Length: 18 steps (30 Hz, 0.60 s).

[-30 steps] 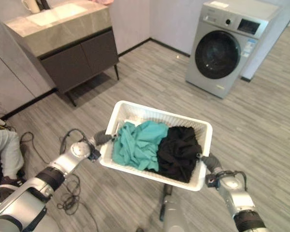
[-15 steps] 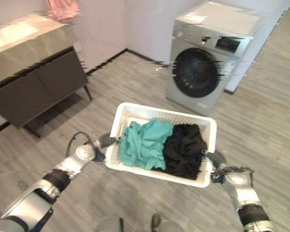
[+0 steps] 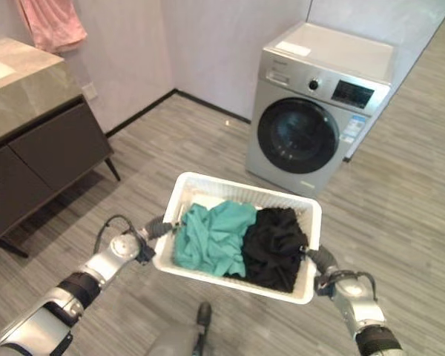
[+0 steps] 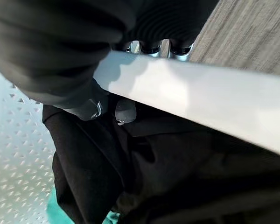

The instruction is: Grab the laundry basket,head to the washer,open it,put in the laundry and shut it.

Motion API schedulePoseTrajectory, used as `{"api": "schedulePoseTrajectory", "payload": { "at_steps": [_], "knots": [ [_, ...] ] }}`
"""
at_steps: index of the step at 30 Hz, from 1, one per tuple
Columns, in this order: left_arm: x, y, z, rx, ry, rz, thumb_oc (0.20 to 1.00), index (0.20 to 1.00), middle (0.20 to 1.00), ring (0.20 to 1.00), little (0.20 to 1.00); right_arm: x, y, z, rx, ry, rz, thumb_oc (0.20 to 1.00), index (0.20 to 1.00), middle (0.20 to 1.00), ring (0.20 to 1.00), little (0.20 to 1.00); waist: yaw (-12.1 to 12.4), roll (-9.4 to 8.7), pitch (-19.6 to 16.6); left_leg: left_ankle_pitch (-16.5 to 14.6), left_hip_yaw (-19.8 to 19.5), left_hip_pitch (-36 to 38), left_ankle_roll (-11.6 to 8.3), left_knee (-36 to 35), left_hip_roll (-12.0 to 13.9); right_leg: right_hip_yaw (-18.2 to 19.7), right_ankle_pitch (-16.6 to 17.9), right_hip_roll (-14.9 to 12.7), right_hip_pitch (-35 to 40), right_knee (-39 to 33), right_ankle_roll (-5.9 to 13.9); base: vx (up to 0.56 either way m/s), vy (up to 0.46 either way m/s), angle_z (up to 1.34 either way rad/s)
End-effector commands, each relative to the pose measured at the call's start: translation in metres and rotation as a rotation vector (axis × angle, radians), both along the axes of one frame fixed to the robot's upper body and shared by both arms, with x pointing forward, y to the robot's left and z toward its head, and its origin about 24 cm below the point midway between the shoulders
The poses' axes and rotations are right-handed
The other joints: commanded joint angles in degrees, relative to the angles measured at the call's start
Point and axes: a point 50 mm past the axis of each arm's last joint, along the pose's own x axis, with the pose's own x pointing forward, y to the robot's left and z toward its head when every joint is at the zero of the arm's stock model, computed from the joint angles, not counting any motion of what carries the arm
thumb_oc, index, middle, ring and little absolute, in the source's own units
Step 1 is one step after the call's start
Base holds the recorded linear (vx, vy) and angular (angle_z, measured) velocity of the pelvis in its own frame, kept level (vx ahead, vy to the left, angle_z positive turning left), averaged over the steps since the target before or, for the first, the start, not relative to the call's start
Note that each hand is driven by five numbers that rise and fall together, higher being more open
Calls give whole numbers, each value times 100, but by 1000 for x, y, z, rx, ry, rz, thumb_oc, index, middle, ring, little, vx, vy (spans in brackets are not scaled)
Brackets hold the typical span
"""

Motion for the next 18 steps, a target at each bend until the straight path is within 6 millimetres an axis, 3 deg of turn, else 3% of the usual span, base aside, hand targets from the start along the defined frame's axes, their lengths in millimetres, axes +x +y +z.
{"api": "schedulePoseTrajectory", "payload": {
  "at_steps": [1,2,3,4,5,6,7,8,9,10,11,12,14,18],
  "knots": [
    [27,42,61,-19,-223,141,200,200,200,200,200,6,-57,35,-148,-115,-129,200,200,200,200,200,120,209,-359,-127,-208,-20,-83,37,162,-141,1991,304,-1089,1692,410,396,231,-15],
    [29,43,64,-18,-234,150,200,200,200,200,200,10,-56,38,-153,-139,-139,200,200,200,200,200,-108,455,-236,-327,-328,440,55,-15,231,-323,1828,154,-1807,2627,295,226,124,9],
    [29,44,64,-18,-234,150,200,200,200,200,200,11,-56,38,-153,-140,-139,200,200,200,200,200,-120,433,-221,-330,-334,458,57,-19,206,-326,1798,128,-1798,2656,296,313,141,9],
    [29,44,66,-18,-238,152,200,200,200,200,200,10,-56,39,-155,-145,-138,200,200,200,200,200,-167,474,-193,-370,-351,579,57,-67,227,-473,1686,-133,-1896,2445,218,247,-11,1],
    [29,44,66,-15,-236,146,200,200,200,200,200,8,-60,40,-152,-143,-148,200,200,200,200,200,-222,512,-169,-445,-377,735,0,-131,270,-729,1389,-446,-2033,1588,70,254,-12,1],
    [29,44,66,-15,-235,146,200,200,200,200,200,8,-60,40,-152,-142,-148,200,200,200,200,200,-245,518,-154,-452,-403,764,-5,-137,275,-763,1380,-443,-1980,1561,66,315,-124,9],
    [27,44,63,-18,-229,143,200,200,200,200,200,7,-62,40,-152,-143,-150,200,200,200,200,200,-281,504,-190,-555,-442,835,-87,-166,285,-796,1244,-547,-1916,535,38,159,-100,9],
    [27,44,63,-18,-228,143,200,200,200,200,200,7,-62,40,-152,-143,-150,200,200,200,200,200,-289,517,-183,-563,-452,853,-90,-168,299,-814,1254,-532,-1875,493,35,294,-245,24],
    [26,45,62,-16,-236,147,200,200,200,200,200,6,-62,40,-149,-144,-151,200,200,200,200,200,-279,495,-252,-682,-503,891,-200,-196,342,-749,1392,-718,-1848,-590,99,155,-150,27],
    [26,45,62,-16,-236,147,200,200,200,200,200,6,-62,40,-149,-144,-150,200,200,200,200,200,-284,507,-248,-690,-508,904,-201,-197,354,-763,1410,-703,-1811,-636,98,289,-293,15],
    [25,45,60,-15,-239,149,200,200,200,200,200,8,-60,40,-152,-144,-140,200,200,200,200,200,-286,464,-247,-794,-575,1016,-273,-215,363,-557,1872,-835,-1906,-1231,243,147,-142,-4],
    [25,45,60,-15,-239,150,200,200,200,200,200,8,-60,40,-152,-144,-140,200,200,200,200,200,-279,469,-243,-799,-566,1025,-271,-216,369,-551,1885,-828,-1893,-1251,245,320,-326,2],
    [25,49,59,-9,-245,168,200,200,200,200,200,7,-55,36,-129,-141,-130,200,200,200,200,200,-199,252,-373,-1027,-620,1174,-450,-113,521,-399,1804,-694,-1566,-1729,285,334,-381,15],
    [22,47,52,-30,-229,172,200,200,200,200,200,1,-57,36,-123,-151,-133,200,200,200,200,200,-211,170,-442,-1096,-852,1066,-636,209,766,-532,1569,-428,-1434,-1704,158,171,-320,17]
  ]
}}
